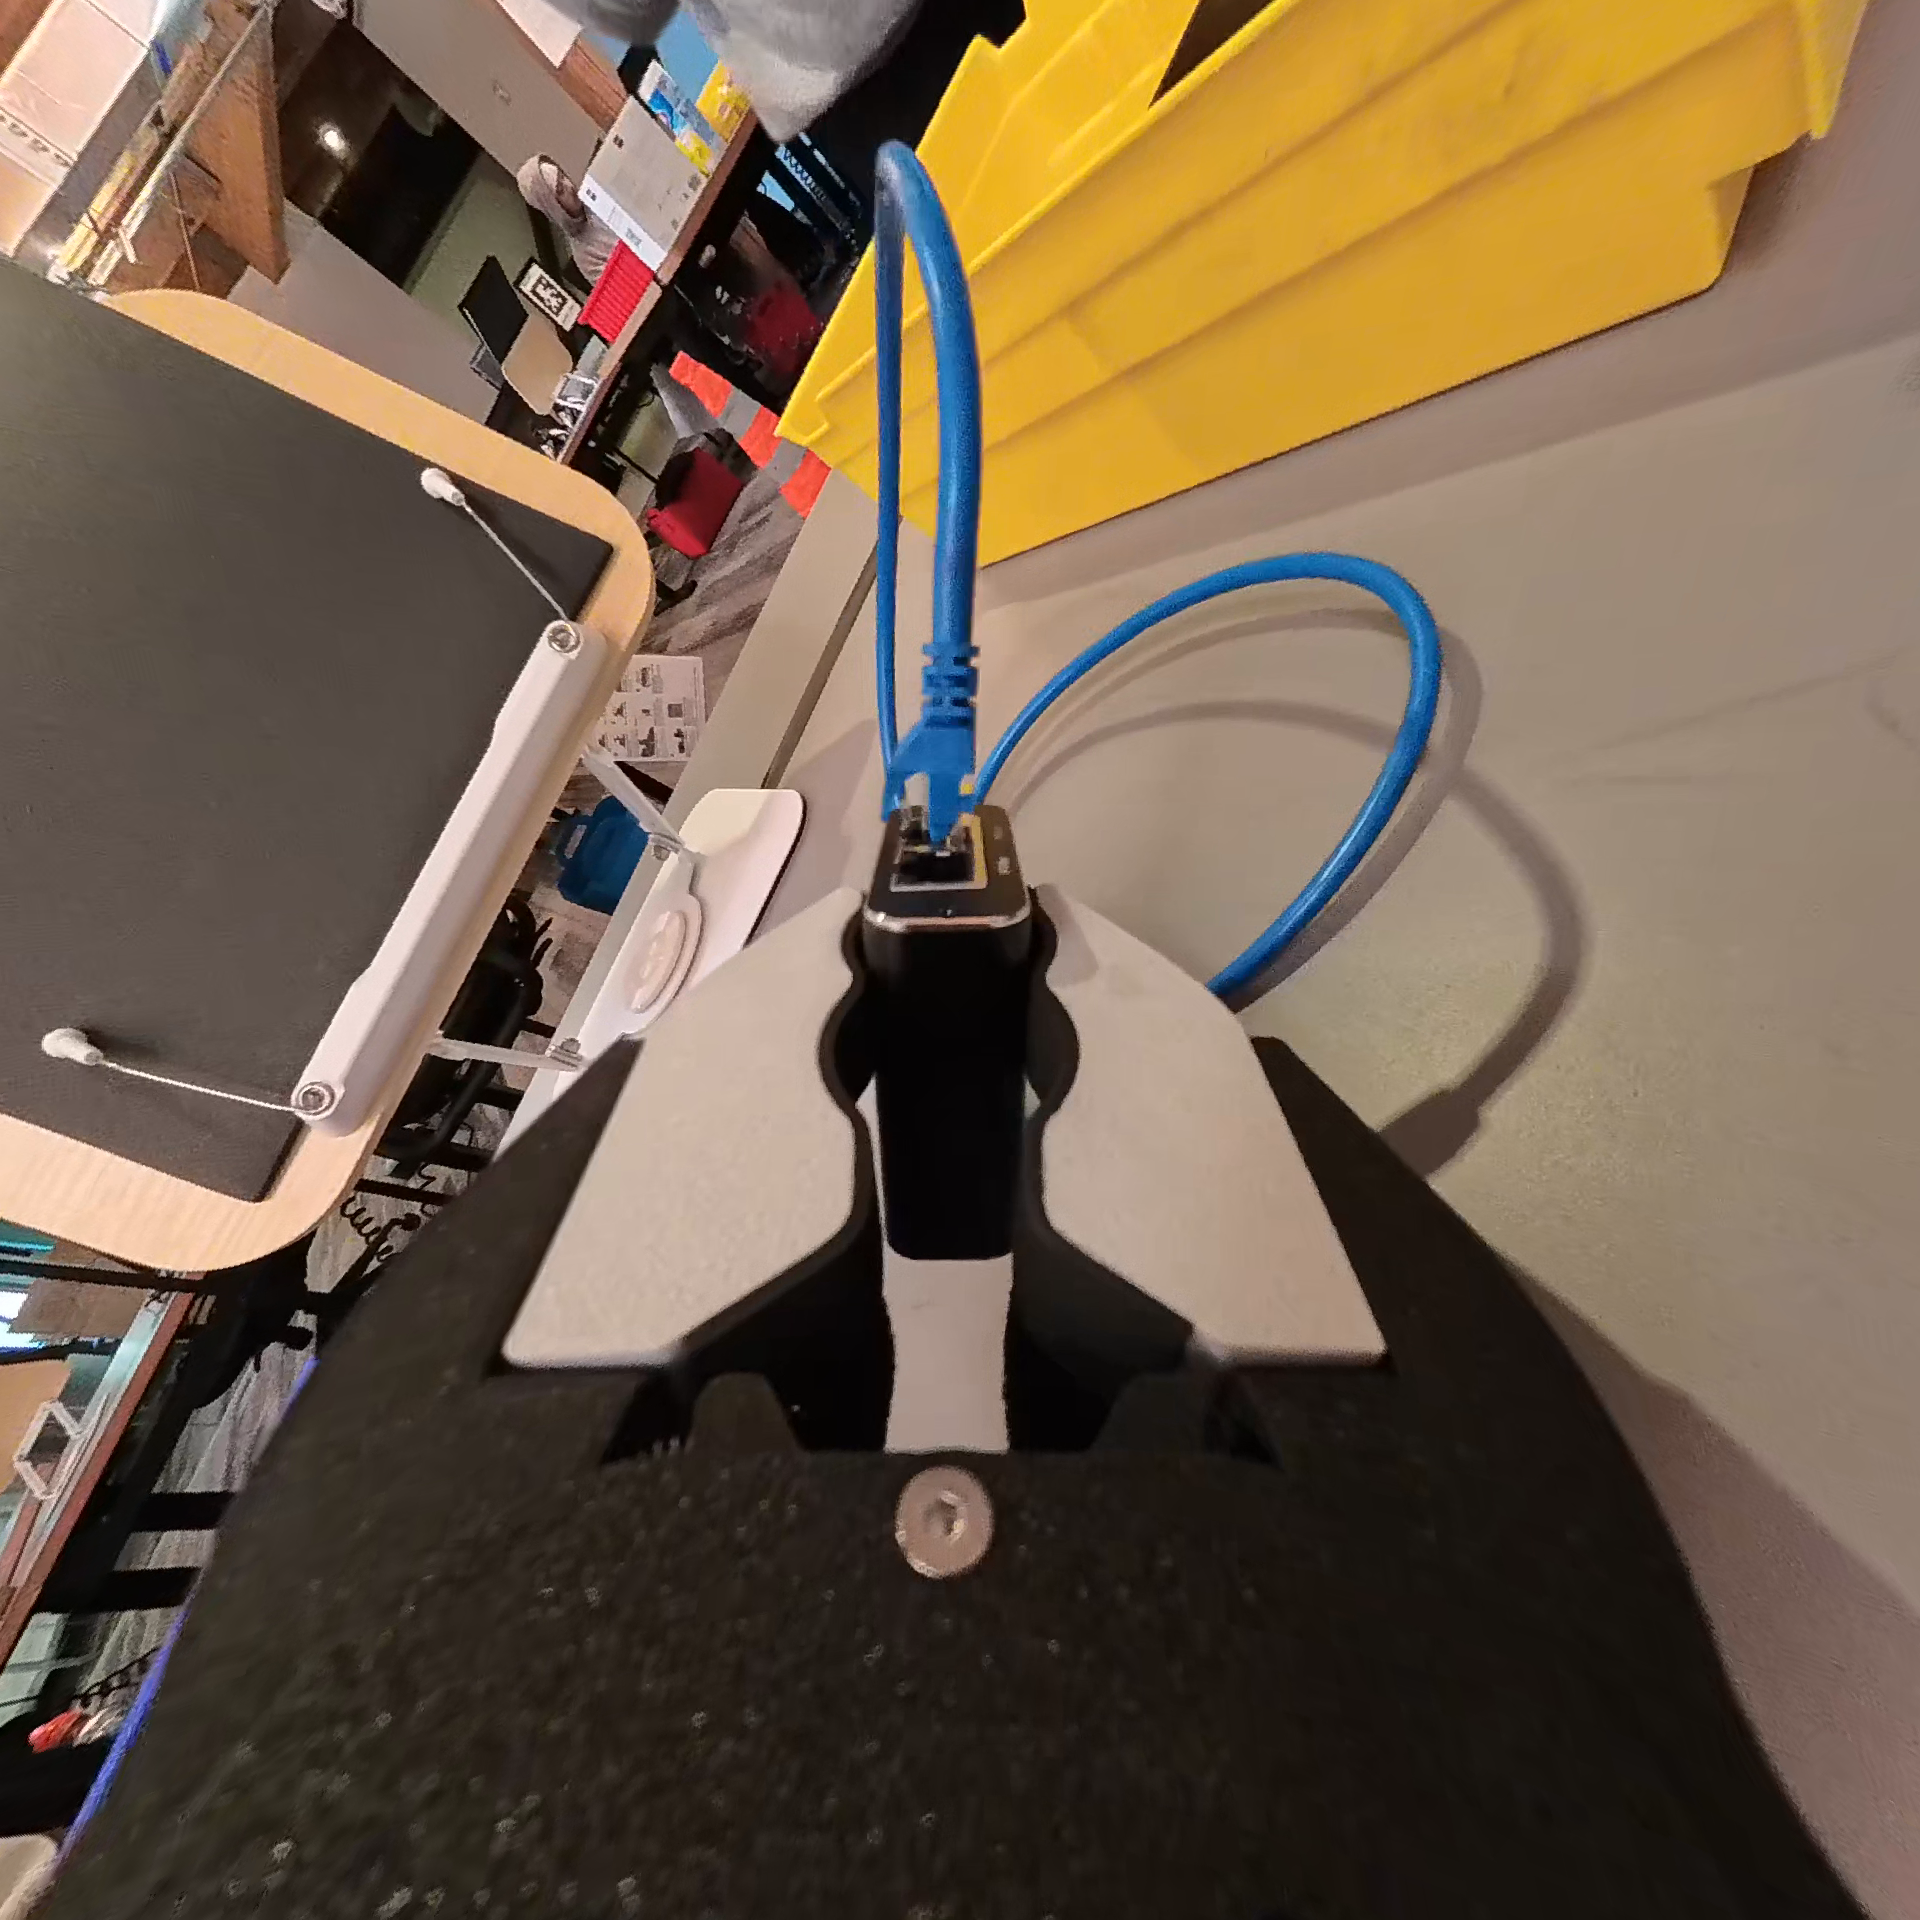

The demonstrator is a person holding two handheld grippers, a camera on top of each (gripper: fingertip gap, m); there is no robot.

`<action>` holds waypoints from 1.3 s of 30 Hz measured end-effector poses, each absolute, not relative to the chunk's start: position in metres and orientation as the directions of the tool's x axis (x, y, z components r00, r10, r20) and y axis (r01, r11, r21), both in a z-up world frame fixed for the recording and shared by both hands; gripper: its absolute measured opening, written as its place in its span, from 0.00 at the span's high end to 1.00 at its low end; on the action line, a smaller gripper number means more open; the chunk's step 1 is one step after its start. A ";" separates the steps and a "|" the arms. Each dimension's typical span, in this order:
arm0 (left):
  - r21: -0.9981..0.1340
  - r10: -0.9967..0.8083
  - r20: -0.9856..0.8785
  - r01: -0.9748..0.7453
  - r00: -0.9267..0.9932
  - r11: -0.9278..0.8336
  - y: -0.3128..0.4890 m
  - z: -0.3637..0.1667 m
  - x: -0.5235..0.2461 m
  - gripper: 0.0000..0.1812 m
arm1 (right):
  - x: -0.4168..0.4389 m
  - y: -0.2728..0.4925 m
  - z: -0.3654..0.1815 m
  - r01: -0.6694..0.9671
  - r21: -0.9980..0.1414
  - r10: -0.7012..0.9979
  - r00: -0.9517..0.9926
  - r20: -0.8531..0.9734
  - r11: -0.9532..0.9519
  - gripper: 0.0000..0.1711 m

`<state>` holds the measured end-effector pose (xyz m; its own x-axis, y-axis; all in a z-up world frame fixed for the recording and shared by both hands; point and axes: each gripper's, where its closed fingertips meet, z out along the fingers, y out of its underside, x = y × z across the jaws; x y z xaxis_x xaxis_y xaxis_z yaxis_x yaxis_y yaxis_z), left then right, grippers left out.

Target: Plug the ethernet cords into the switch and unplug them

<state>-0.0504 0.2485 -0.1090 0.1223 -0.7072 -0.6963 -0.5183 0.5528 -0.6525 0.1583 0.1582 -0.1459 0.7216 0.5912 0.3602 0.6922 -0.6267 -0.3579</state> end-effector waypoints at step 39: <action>-0.562 -0.635 -0.769 -0.399 -0.070 0.725 0.205 -0.112 -0.043 0.86 | -0.041 0.197 -0.101 0.991 -0.136 0.670 0.102 0.736 -0.001 0.90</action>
